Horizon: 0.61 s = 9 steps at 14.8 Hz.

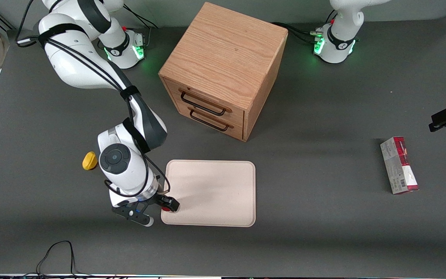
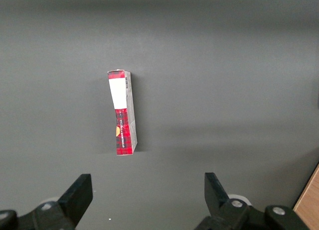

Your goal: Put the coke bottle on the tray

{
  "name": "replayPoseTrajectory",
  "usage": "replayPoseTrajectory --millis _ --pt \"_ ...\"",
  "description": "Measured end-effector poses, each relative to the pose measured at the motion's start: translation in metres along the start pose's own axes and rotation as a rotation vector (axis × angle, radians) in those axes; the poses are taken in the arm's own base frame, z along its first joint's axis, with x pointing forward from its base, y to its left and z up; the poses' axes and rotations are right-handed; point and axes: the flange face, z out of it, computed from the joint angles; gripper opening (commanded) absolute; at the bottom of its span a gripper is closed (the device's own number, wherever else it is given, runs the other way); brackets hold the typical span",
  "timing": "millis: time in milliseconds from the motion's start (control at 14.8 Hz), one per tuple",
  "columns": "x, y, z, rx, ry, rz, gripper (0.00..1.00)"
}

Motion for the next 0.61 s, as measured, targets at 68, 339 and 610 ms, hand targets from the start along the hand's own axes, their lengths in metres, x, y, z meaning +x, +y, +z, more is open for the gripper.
replayPoseTrajectory --millis 68,339,610 --pt "0.002 0.004 -0.007 -0.021 -0.005 -0.013 1.00" --pt "0.013 0.043 -0.046 -0.064 -0.057 -0.196 1.00" --pt "0.024 0.122 -0.108 -0.103 -0.138 -0.350 1.00"
